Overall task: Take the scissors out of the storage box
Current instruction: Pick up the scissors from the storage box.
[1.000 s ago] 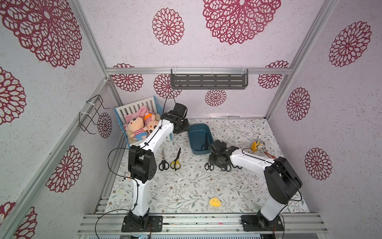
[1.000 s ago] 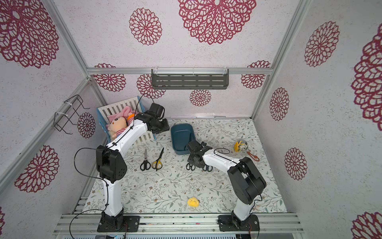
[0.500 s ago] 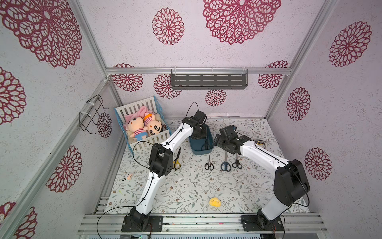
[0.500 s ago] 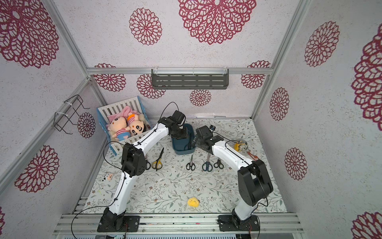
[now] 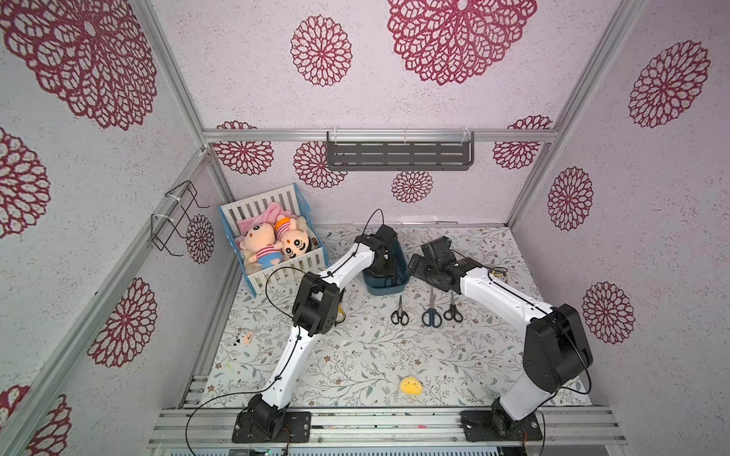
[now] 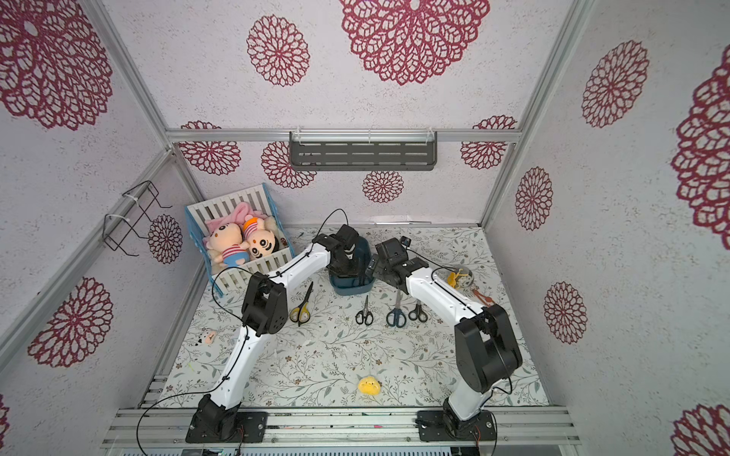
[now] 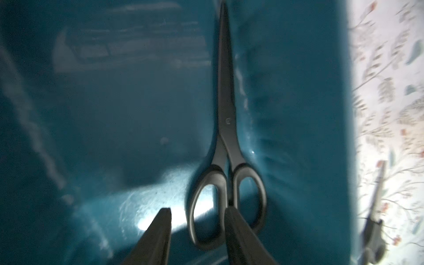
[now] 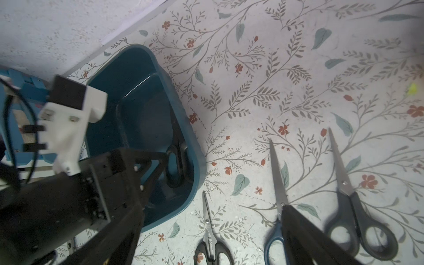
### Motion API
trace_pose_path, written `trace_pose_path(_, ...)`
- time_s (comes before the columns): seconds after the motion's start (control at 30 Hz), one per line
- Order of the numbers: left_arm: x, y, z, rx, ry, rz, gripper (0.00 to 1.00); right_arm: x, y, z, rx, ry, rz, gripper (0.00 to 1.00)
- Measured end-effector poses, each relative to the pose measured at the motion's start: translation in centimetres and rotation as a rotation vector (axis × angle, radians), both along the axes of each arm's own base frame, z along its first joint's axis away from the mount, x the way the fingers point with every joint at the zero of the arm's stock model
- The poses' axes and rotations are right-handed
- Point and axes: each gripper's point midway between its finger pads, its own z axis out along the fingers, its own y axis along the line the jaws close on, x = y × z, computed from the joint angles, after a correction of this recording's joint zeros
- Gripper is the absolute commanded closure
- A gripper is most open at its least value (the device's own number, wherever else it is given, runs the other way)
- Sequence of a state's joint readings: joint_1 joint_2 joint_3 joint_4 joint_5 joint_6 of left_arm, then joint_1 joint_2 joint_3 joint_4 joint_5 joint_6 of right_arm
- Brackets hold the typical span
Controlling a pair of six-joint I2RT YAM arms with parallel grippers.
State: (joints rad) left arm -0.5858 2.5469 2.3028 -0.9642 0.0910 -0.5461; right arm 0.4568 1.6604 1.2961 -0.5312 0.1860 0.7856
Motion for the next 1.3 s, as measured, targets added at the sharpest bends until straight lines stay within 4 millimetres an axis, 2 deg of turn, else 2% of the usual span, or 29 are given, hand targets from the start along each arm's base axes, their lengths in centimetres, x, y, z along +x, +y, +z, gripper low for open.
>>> trace_pose_path(0.1,-0.5,-0.3,-1.3,0.029,0.009,-0.008,0.62,0.2,0.1,0.2,0.005,-0.008,0.000,0.01)
trace_pose_path(0.43,0.4,1.1,-1.6,0.124,-0.026,0.023,0.77,0.4,0.4,0.5,0.032,-0.009,0.013,0.01)
trace_pose_path(0.57,0.6,1.6,-1.7,0.135,-0.024,0.036,0.86,0.8,0.6,1.4,0.045,-0.027,0.025,0.01)
trace_pose_path(0.7,0.8,1.5,-1.7,0.110,-0.021,0.035,1.00,1.3,1.0,2.2,0.056,-0.042,0.035,0.01)
trace_pose_path(1.03,2.0,1.0,-1.2,0.007,-0.011,0.081,1.00,1.9,1.4,1.9,0.045,-0.036,0.051,0.01)
trace_pose_path(1.17,2.3,2.1,0.3,0.000,-0.032,0.103,1.00,2.3,1.3,2.1,0.043,-0.039,0.050,0.01)
trace_pose_path(1.23,2.2,3.0,2.3,-0.003,-0.055,0.114,1.00,2.5,1.2,2.1,0.041,-0.041,0.049,0.01)
trace_pose_path(1.3,1.7,3.9,5.4,-0.014,-0.097,0.119,1.00,2.8,1.0,2.1,0.040,-0.043,0.044,0.01)
